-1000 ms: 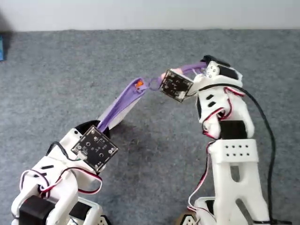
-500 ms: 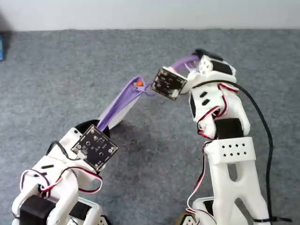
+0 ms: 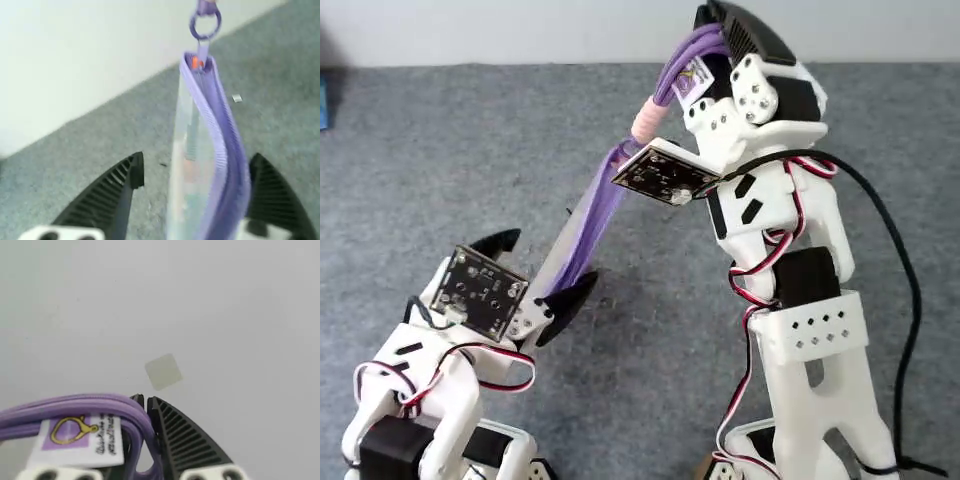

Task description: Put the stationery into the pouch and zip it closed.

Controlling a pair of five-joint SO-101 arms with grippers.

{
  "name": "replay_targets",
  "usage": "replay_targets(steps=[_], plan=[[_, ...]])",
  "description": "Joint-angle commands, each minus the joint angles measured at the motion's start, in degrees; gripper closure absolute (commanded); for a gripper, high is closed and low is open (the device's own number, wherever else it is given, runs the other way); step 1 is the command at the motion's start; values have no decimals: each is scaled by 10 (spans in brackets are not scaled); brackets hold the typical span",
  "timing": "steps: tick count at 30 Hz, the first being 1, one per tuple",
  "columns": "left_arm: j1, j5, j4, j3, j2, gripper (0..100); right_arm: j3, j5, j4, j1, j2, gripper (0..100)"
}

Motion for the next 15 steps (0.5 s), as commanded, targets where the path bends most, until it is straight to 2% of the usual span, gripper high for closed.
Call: replay_targets(steps=[1,6,15], plan=[[-18,10,-25,-29,-1,653,-38,-7,-14,-1,-1,991],[-51,33,-62,-38,0,652,-9,28,-17,43,30,991],[-136,65,-69,-65,-1,655,6,18,-12,198,150,987]])
